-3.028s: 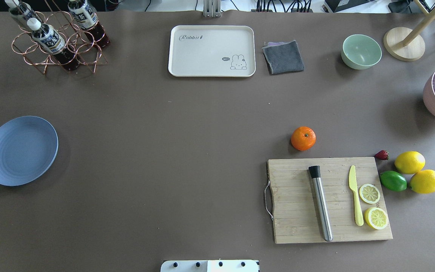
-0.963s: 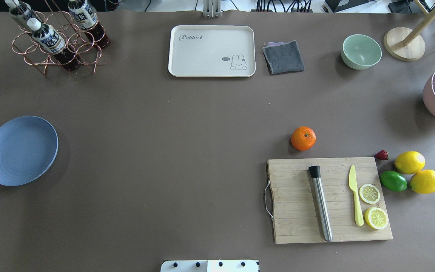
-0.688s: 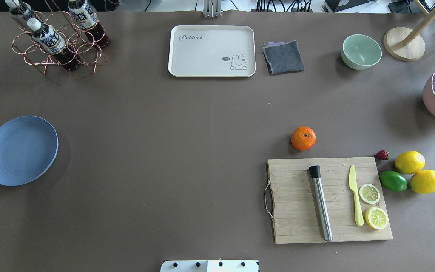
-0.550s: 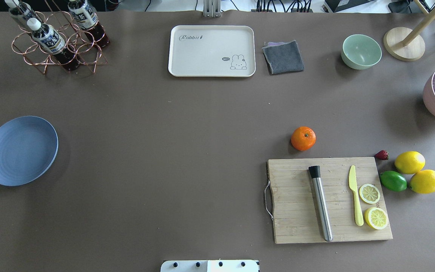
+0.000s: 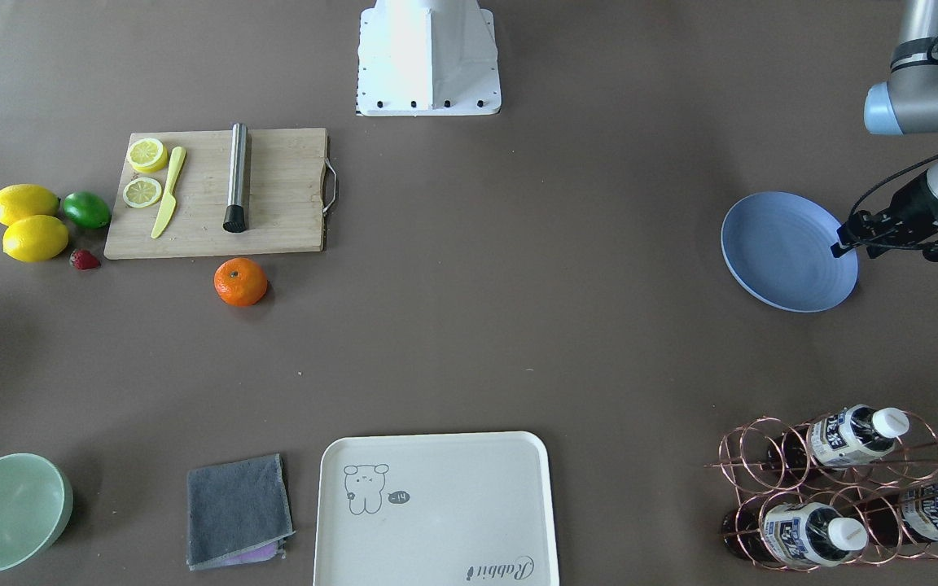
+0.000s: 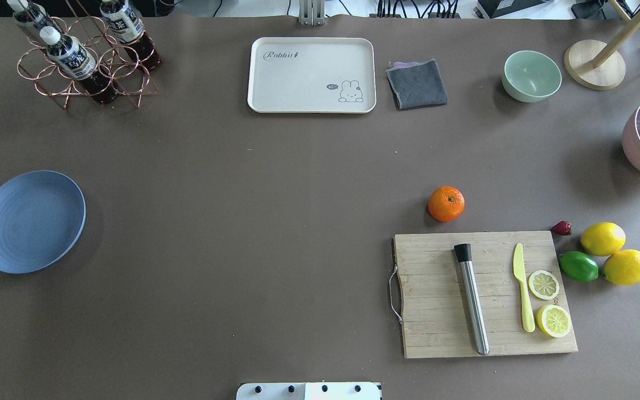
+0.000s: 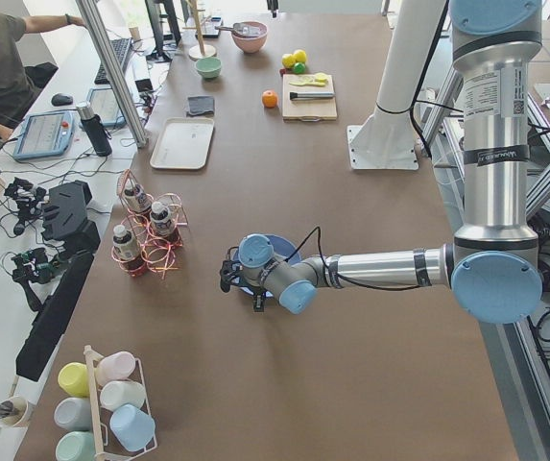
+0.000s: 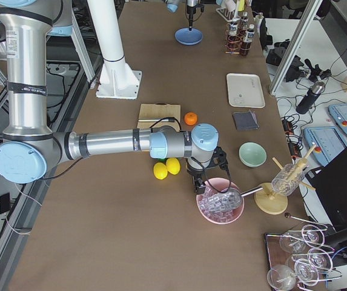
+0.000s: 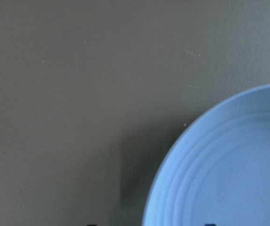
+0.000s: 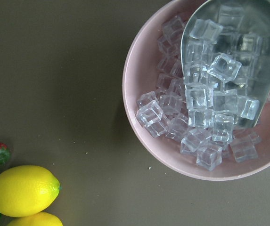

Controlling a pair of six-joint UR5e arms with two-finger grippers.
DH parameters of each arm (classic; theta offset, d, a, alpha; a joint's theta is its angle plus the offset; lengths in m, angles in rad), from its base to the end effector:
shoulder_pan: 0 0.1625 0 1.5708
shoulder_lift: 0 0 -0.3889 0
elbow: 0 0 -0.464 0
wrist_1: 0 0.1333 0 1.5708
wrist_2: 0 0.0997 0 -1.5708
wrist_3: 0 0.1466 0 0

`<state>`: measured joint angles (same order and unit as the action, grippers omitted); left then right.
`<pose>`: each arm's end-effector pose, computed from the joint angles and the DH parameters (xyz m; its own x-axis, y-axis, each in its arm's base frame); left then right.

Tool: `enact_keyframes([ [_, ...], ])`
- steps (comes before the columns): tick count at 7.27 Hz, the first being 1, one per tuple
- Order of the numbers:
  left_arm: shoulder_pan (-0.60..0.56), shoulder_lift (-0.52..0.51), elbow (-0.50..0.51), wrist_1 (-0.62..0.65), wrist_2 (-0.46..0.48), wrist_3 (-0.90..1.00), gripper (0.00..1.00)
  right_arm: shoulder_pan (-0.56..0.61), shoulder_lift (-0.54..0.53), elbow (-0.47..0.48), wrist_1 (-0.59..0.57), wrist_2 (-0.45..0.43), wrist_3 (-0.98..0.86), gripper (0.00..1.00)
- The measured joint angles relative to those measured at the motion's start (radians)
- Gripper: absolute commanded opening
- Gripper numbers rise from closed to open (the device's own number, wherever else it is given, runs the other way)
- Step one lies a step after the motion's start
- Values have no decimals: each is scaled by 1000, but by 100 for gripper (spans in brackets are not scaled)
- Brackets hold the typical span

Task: Pick orange to plate
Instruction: 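Move the left gripper to the plate rim while the right reaches toward the orange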

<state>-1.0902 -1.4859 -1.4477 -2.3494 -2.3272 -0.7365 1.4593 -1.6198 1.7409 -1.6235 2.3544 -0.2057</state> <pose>0.2311 -0.5139 0.6817 0.6121 -0.0086 -0.7907 0.0298 0.9995 0.0122 -0.0313 -0.5480 0.5917 0.6612 -0.3266 0.6754 0.2514 0.9447 0.2107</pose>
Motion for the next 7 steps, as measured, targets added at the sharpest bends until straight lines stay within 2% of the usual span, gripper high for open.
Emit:
enact_keyframes([
  [4,1,-1,-10,-38,-33,-46,0,0,3,6,-1,32,2,100],
  [7,5,-25,-129,-35,-72,-251,0,-15,29,28,0,95,60,100],
])
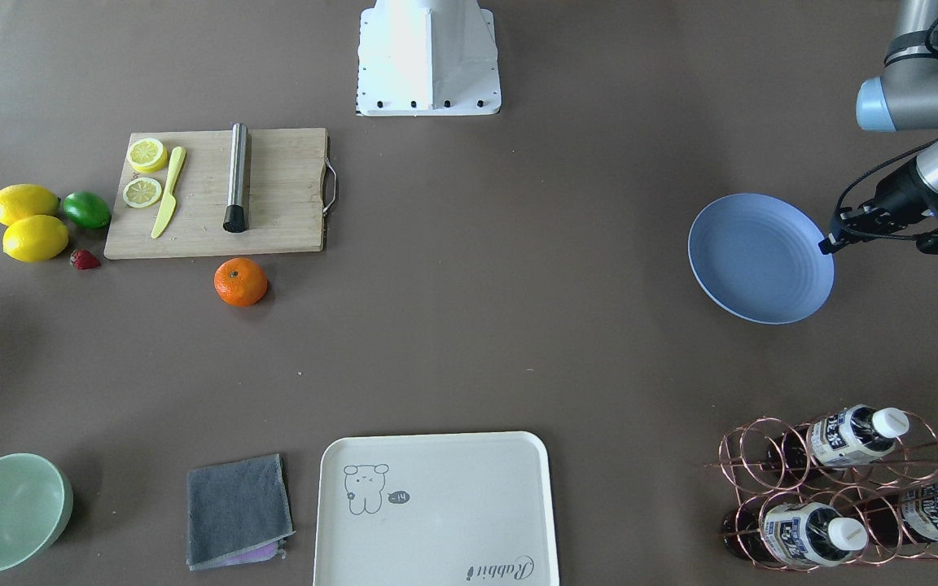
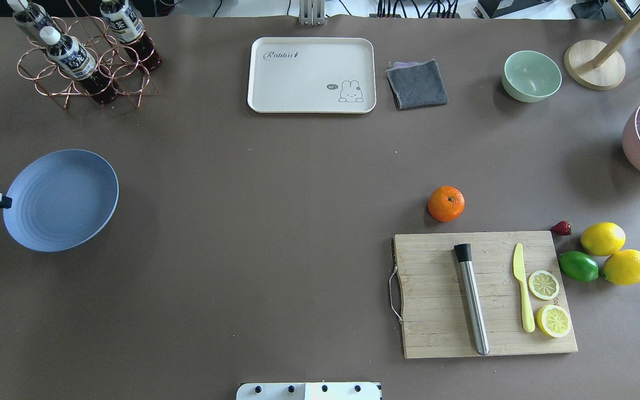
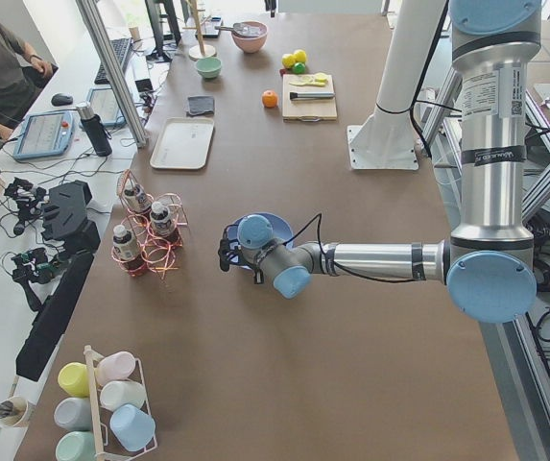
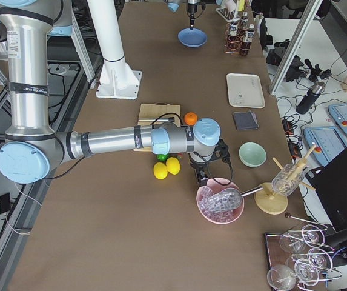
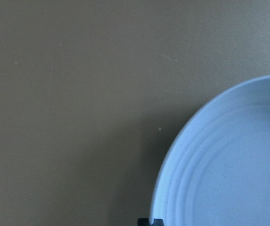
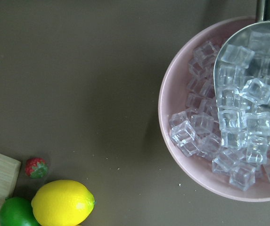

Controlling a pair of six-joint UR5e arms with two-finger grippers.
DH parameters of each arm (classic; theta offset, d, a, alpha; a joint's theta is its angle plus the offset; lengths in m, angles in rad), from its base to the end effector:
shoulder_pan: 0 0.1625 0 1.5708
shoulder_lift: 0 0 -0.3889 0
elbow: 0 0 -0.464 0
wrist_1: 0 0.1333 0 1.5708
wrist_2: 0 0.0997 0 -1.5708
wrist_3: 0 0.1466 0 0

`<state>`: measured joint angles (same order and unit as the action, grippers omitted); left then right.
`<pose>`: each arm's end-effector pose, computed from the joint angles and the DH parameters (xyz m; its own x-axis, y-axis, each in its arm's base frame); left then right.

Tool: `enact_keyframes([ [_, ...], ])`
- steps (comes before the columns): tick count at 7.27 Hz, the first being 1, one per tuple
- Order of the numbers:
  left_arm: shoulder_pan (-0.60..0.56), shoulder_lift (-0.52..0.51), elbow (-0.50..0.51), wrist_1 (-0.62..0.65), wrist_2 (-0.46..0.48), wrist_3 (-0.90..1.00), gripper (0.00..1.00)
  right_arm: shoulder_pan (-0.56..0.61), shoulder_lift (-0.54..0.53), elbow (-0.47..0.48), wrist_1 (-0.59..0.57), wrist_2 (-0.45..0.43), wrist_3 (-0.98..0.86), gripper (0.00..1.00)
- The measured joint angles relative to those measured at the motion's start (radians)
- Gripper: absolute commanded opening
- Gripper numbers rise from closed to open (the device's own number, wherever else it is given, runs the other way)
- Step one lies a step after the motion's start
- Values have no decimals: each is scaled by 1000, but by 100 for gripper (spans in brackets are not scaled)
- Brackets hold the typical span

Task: Pick orange to plate
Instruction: 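Move the left gripper to the plate rim while the right reaches toward the orange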

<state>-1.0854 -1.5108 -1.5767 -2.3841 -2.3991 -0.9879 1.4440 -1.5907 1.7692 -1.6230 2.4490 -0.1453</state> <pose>0.2485 -0.5253 0.5791 0.4815 -0.1151 -0.8689 0.1154 0.9910 -0.0673 -0.0504 -0.5577 0.5492 0.5964 -0.3175 0.7372 0.2141 0.9481 0.2352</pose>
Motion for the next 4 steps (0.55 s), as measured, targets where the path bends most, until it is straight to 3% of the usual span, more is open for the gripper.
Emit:
enact_keyframes([
  [2,70,-30,-120,21,23,-227,0,-71,47,43,1,36,138,100],
  [4,209,-54,-236,60,122,-442,0,-168,122,86,2,25,308,100],
])
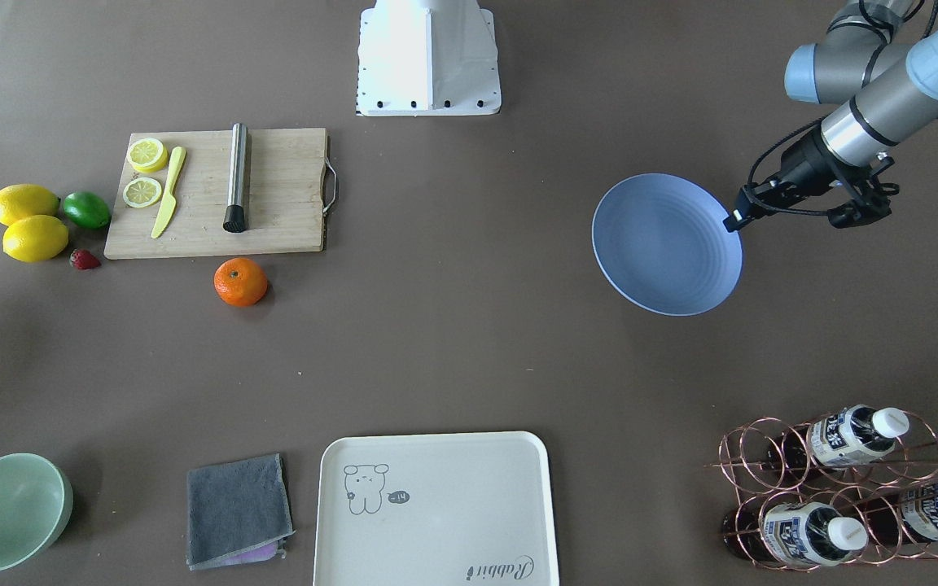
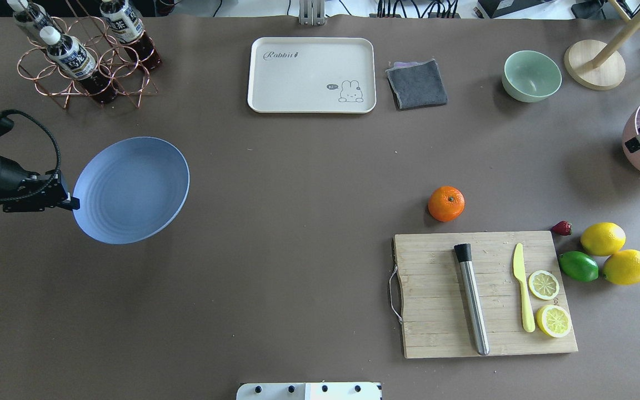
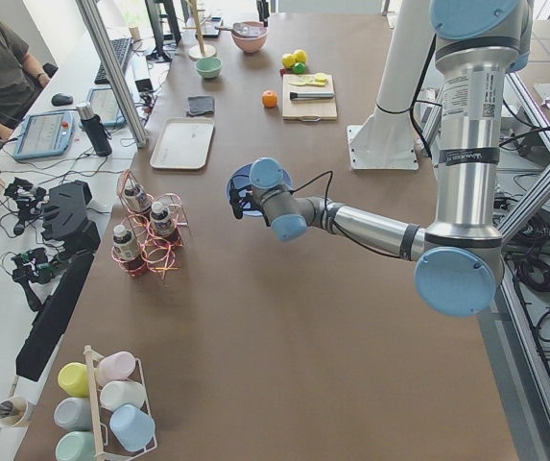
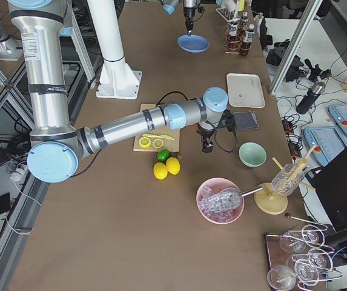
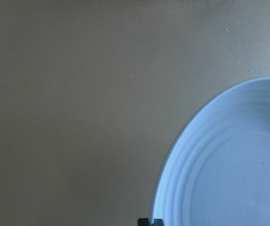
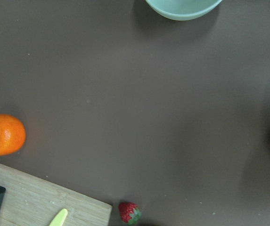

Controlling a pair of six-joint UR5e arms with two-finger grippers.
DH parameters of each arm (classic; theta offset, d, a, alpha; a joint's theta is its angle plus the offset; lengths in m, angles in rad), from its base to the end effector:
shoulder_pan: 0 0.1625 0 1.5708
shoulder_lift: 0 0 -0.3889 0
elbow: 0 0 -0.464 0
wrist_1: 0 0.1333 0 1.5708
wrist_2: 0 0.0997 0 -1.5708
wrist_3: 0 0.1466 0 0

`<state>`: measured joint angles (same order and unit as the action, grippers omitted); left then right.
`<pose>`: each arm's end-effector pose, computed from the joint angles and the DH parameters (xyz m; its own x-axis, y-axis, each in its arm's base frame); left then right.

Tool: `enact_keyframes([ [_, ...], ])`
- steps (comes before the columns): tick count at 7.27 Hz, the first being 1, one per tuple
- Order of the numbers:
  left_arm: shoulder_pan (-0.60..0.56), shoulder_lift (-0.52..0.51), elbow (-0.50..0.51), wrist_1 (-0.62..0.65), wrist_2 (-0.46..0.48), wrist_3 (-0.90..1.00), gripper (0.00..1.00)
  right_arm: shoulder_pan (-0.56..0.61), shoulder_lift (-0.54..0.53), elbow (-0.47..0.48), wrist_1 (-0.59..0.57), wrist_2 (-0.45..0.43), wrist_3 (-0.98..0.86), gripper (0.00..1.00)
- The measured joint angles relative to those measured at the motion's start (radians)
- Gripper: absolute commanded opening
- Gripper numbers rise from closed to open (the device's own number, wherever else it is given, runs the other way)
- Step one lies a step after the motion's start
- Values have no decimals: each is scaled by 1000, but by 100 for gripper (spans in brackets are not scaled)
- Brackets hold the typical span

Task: Pick orange to plate
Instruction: 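Move the left gripper to the plate rim while the right reaches toward the orange, then lower the right gripper over the orange and close on it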

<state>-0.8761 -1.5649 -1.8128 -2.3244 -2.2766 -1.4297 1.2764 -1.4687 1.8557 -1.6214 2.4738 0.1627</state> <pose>0.3527 -0.4830 0.4208 0.3813 -0.2904 -0.8776 0.1858 0.9541 -0.2350 -0.1548 -0.5731 0.4270 0.5549 -0.2757 0.7849 0.1865 0.9607 0.2057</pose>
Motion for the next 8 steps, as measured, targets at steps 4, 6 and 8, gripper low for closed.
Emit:
enact_keyframes([
  [4,262,-120,-78,108,267,-202,0,-320,198,87,0,-192,497,100],
  [6,382,-241,-65,220,383,-258,0,-432,261,92,0,-276,633,100],
  [8,457,-343,-17,280,455,-271,0,-496,288,81,0,-330,692,100],
])
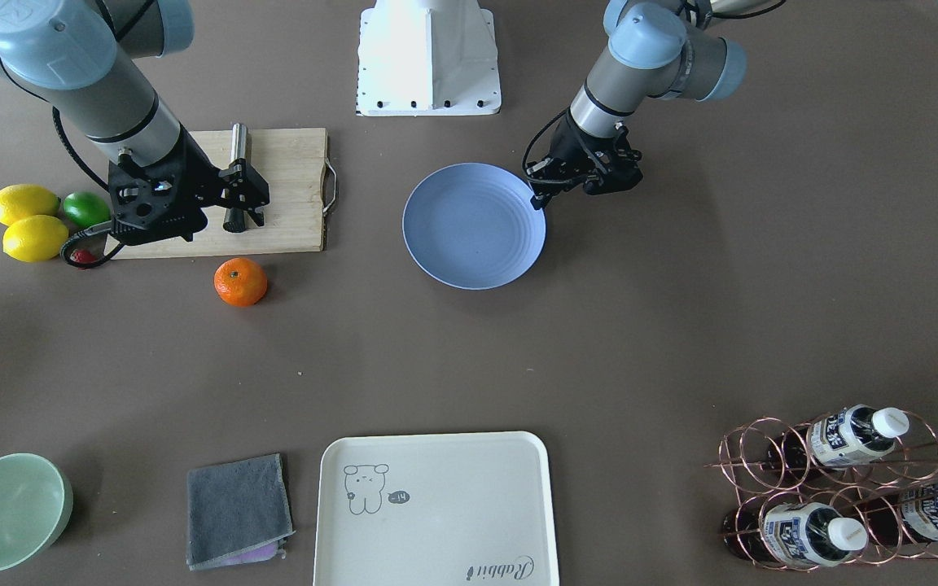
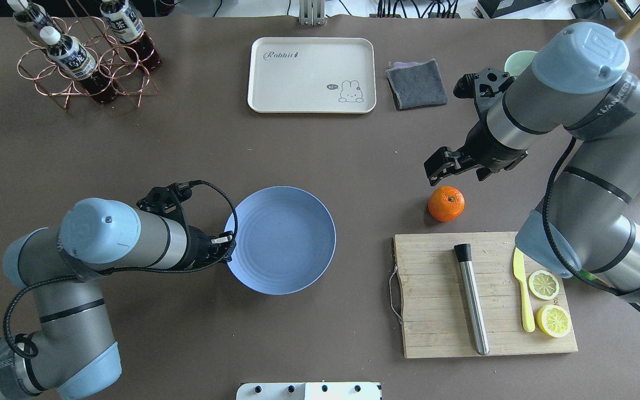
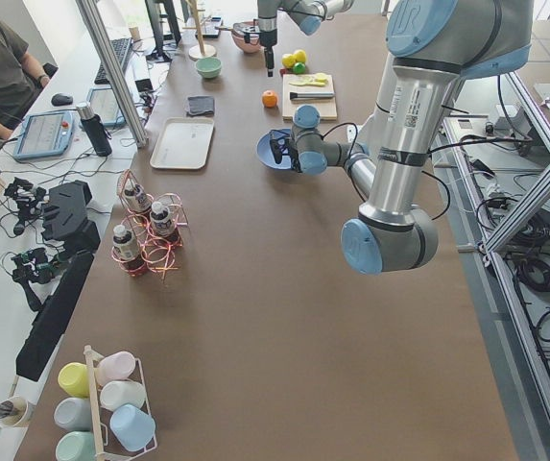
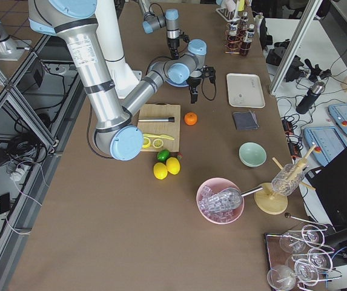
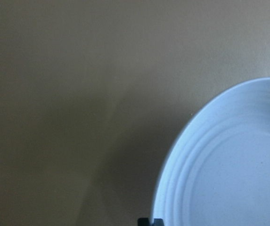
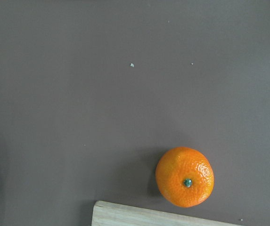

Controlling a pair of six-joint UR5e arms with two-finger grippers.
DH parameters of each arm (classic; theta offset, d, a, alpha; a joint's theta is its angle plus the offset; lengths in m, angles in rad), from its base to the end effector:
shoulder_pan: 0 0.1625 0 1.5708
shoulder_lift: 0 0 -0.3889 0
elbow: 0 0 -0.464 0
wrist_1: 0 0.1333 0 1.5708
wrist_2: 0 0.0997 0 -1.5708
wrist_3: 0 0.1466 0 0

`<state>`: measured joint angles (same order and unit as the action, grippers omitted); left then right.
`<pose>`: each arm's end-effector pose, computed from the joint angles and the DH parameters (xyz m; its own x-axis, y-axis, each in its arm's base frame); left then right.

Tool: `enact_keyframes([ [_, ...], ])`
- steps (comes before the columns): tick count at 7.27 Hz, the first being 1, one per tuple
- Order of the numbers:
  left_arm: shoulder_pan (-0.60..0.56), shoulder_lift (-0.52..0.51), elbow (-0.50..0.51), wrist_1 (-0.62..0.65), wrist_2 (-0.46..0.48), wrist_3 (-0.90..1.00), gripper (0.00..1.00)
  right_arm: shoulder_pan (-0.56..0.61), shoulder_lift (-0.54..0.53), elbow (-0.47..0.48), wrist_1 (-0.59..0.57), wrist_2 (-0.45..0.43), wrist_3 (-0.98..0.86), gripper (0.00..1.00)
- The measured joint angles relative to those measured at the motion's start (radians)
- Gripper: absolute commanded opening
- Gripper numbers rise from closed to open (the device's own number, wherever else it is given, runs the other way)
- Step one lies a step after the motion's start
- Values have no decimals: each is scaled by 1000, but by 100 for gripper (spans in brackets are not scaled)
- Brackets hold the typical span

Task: Pick orange to plate
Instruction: 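Lower the right gripper over the orange and close on it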

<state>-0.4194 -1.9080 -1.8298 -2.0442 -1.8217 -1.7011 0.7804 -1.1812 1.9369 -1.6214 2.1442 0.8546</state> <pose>0.5862 -0.3675 0.2498 0.4097 -0.3205 -0.8541 0.2509 0.9397 -0.2322 -0.4178 -0.4893 0.2332 0.6322 -0.1502 0.7601 0.0979 0.9887 0.1139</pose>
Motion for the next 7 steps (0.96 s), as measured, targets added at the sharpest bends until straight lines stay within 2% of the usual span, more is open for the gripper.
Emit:
enact_keyframes([
  [1,17,-50,17,40,11,-12,0,-24,6,-12,0,-23,10,99],
  [2,28,-83,24,68,15,-34,17,-42,12,-30,0,-45,14,99],
  [3,36,-97,26,80,17,-48,27,-50,16,-55,0,-67,7,99],
  [4,40,-102,27,84,17,-54,67,-54,17,-79,0,-88,-10,99],
  [5,41,-104,28,86,18,-55,79,-54,21,-107,7,-106,-32,99],
  [7,41,-107,28,86,26,-53,81,-53,28,-198,111,-119,-41,98],
])
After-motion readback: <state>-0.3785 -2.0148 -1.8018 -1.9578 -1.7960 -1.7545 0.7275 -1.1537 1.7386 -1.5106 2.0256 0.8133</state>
